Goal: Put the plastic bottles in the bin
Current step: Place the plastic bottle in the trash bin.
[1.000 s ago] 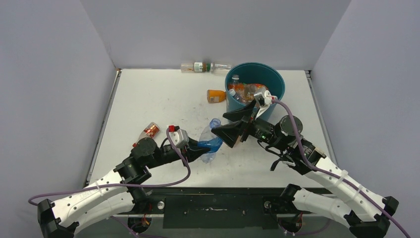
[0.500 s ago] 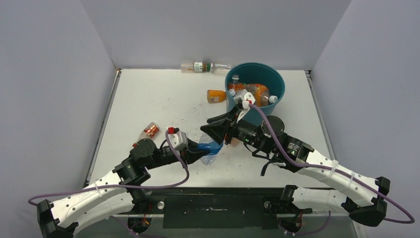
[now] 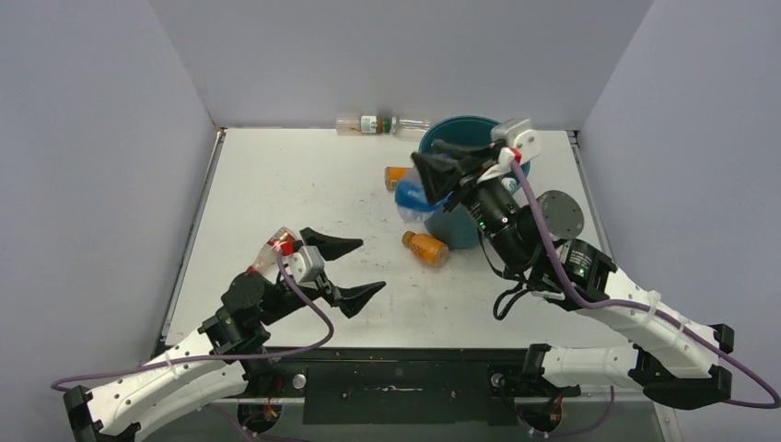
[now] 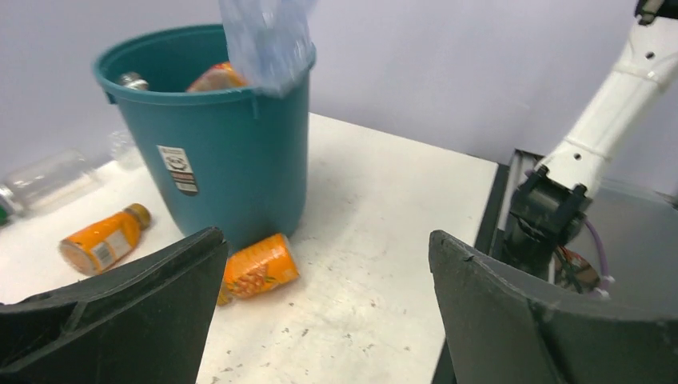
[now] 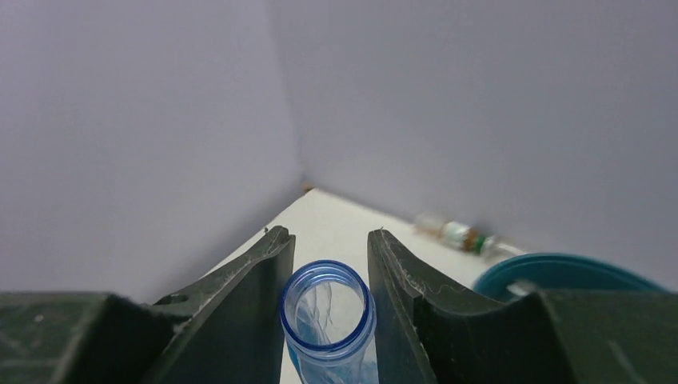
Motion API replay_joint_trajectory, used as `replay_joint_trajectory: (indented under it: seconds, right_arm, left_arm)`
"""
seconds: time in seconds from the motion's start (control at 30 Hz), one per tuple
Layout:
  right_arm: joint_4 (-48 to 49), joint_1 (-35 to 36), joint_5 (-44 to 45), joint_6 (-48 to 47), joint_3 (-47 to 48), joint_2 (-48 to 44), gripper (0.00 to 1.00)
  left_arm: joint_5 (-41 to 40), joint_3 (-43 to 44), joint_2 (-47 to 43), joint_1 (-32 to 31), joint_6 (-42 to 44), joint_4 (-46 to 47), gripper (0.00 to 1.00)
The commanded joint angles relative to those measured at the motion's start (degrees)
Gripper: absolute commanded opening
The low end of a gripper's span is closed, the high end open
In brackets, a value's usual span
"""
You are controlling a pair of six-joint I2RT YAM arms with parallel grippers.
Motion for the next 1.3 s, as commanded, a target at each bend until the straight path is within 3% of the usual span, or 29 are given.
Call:
replay_joint_trajectory:
  seconds: [0.0, 0.07, 0.13, 0.3, 0.5, 0.77, 0.97, 1.27]
  right_arm:
    - [19.15, -1.13, 28.12, -25.59, 2.30, 3.95, 0.05]
    - [28.68, -5.13, 30.67, -33.02, 1.14, 6.55, 0.05]
    - [31.49, -11.89, 30.21, -33.64, 1.82, 9.47, 0.05]
    - [28.41, -34.43, 15.08, -18.33, -0.59, 14.11, 0.05]
    - [33.68, -46.12, 3.66, -7.91, -7.94, 16.83, 0.05]
    - [34.62, -48.69, -2.98, -3.35, -12.87, 17.20, 0.05]
    - [24.92, -48.80, -4.57, -0.88, -12.09, 19.63, 0.05]
    - [19.81, -49.05, -6.18, 4.06, -17.38, 20.67, 0.05]
  left_arm:
    - [-7.56, -0.75, -2.94, -0.15, 1.72, 5.57, 0.96]
    - [-8.00, -0.80, -3.18, -0.21, 2.42, 5.43, 0.96]
    - [-8.20, -0.53, -2.50, -0.20, 2.71, 5.01, 0.96]
    - [-7.59, -0.38, -1.23, -0.19, 1.84, 5.34, 0.96]
    - [-7.19, -0.51, -1.49, -0.21, 2.31, 5.27, 0.96]
    - [-6.84, -0.69, -1.64, -0.22, 2.45, 5.72, 0.96]
    - [-6.32, -0.54, -1.40, -0.13, 2.53, 5.48, 0.96]
    - [-5.66, -0.29, -0.87, -0.21, 2.46, 5.29, 0.96]
